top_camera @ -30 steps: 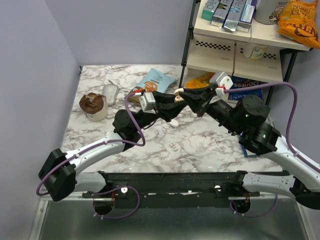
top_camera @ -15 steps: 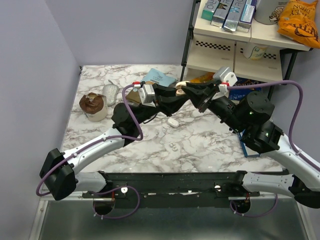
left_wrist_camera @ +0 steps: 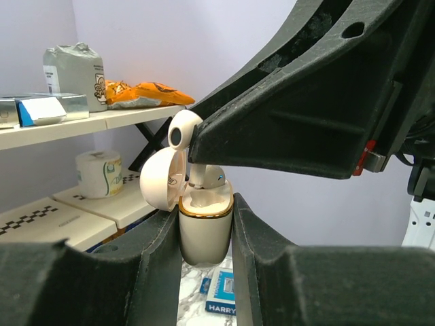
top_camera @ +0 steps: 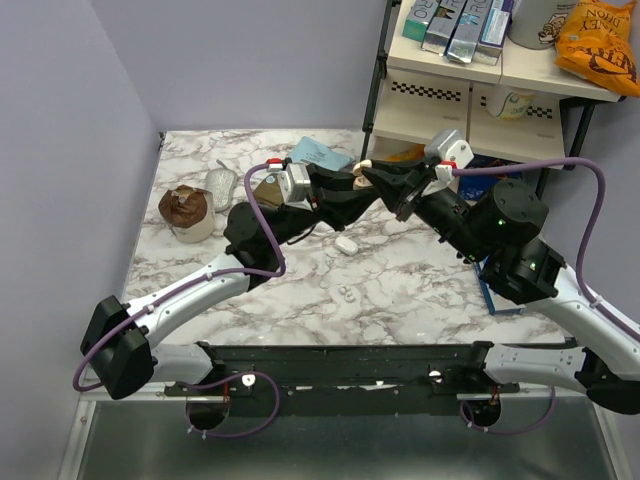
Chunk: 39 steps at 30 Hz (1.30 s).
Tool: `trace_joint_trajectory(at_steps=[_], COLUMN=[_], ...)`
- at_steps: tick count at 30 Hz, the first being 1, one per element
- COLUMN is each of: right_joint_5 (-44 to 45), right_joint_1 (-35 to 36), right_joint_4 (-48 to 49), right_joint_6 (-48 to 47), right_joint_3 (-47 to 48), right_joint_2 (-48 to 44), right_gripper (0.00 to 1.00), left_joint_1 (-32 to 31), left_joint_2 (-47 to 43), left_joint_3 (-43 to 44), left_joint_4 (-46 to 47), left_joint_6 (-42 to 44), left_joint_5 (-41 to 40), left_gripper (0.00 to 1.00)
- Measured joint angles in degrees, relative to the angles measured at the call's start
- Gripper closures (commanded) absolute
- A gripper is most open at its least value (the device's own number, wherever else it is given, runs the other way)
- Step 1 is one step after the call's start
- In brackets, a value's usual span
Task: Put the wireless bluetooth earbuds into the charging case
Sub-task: Place the earbud in the charging case.
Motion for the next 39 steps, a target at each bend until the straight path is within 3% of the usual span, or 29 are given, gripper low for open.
trace_joint_trajectory(at_steps=[39], right_joint_5=[-0.09], right_joint_1=[0.0], right_joint_4=[-0.02], right_joint_6=[0.15], right_joint_3=[-0.15], right_joint_2=[0.31], right_gripper=[0.99], left_joint_1=[0.72], left_joint_2=[0.94], left_joint_3=[1.18], left_joint_4=[-1.31], left_joint_6=[-0.72], left_joint_5=[-0.07], left_gripper=[1.0])
